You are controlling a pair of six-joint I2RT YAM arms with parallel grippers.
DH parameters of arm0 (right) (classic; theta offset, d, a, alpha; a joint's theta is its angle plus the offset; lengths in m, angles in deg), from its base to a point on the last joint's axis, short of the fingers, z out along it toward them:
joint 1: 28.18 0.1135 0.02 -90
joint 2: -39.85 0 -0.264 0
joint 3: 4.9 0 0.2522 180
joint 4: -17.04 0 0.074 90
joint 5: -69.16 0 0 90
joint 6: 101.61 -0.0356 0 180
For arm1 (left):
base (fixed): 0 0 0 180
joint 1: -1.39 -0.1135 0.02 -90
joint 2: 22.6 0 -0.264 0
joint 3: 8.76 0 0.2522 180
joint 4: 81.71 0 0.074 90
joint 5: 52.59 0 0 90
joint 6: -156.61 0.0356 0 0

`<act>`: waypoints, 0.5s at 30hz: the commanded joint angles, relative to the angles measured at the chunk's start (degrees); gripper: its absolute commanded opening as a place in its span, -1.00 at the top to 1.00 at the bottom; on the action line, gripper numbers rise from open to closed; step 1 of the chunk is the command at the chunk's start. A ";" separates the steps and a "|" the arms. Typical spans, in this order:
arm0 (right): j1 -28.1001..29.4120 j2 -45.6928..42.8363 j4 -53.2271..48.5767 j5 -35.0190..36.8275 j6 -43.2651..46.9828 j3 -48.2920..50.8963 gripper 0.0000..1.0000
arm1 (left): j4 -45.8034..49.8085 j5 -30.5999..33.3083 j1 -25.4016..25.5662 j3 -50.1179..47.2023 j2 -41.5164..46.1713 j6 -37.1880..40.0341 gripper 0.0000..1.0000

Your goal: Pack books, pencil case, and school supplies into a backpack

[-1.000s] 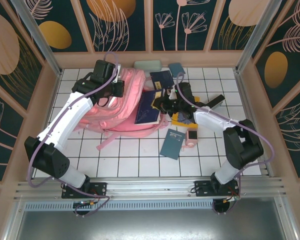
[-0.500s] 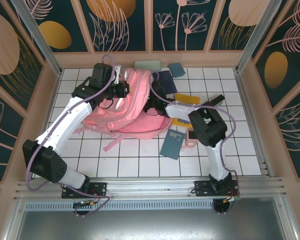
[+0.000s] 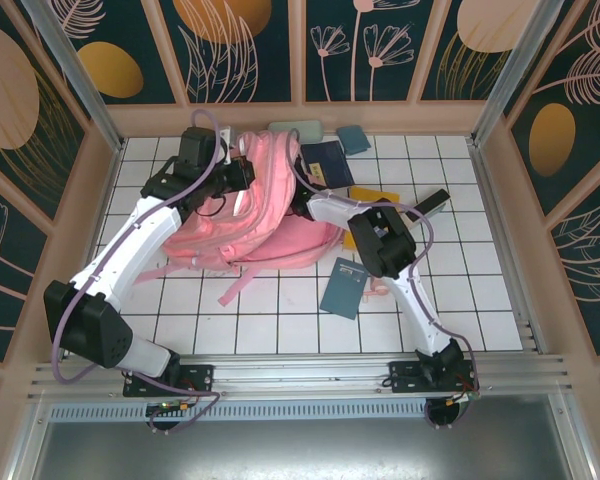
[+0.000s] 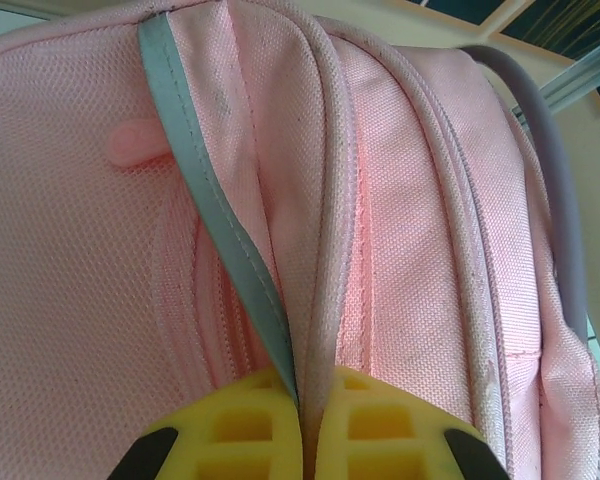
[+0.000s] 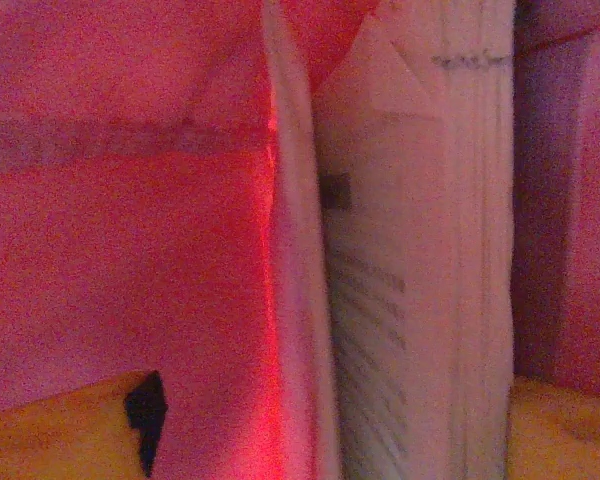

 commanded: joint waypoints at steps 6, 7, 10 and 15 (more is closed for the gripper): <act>-4.70 -17.81 3.93 -6.08 11.14 19.75 -0.61 | -7.52 0.34 -5.71 0.07 5.47 0.12 1.00; -5.37 -19.07 4.90 -7.56 11.80 21.38 -0.61 | -7.54 0.81 -5.98 -0.24 5.56 0.23 1.00; -6.62 -23.50 5.08 -9.86 16.32 25.67 -0.58 | -7.01 2.21 -7.12 -1.46 6.11 0.26 1.00; -11.09 -32.40 -3.91 -3.81 21.56 31.99 -0.44 | -3.31 7.64 -8.67 -4.30 8.53 1.99 1.00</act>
